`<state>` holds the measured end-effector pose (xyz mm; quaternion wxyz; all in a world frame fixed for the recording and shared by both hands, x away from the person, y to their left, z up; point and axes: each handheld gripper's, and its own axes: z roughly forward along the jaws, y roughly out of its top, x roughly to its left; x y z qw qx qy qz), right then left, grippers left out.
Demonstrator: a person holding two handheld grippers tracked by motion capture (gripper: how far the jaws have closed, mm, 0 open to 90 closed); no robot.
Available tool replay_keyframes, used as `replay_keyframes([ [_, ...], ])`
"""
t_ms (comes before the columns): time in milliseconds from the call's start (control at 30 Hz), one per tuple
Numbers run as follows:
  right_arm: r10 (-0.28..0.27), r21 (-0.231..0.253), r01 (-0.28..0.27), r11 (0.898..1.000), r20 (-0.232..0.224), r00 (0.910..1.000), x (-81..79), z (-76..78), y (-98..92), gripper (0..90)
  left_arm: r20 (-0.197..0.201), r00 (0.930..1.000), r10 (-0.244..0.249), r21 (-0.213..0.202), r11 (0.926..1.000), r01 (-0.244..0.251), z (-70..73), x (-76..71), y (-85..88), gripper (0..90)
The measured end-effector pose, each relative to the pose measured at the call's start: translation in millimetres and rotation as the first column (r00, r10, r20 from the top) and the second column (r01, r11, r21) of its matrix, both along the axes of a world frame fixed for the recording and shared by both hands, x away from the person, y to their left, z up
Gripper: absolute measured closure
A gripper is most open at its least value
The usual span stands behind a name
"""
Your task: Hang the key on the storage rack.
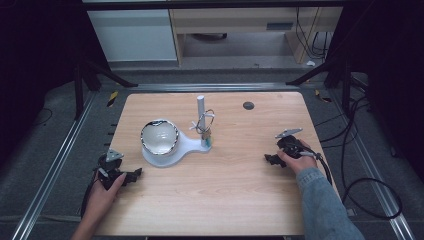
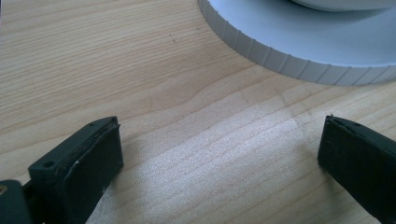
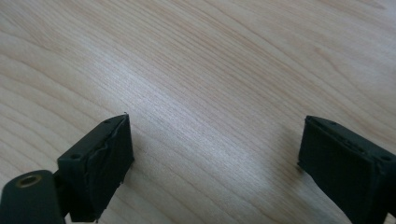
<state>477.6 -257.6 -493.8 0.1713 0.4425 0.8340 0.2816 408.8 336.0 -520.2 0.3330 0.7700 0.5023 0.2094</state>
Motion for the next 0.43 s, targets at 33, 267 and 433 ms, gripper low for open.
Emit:
replay_keyframes([
  [33, -0.007, 0.009, 0.007, 1.000, 0.005, 1.0000, -0.1, -1.5, -0.8, 6.7, 0.000, 1.0000, 0.000, 0.000, 1.0000, 0.000, 0.0, 0.0, 0.0, 0.0],
  [267, -0.031, 0.045, 0.028, 0.999, 0.060, 0.9977, -3.2, -8.6, -4.5, 0.8, 0.000, 1.0000, 0.000, 0.000, 1.0000, 0.000, 0.0, 0.0, 0.0, 0.0],
  [433, -0.061, 0.070, 0.054, 0.996, 0.098, 0.9933, -6.2, -12.5, -6.9, 0.2, 0.000, 1.0000, -0.002, 0.002, 1.0000, 0.002, 0.1, 0.1, 0.1, 0.0],
])
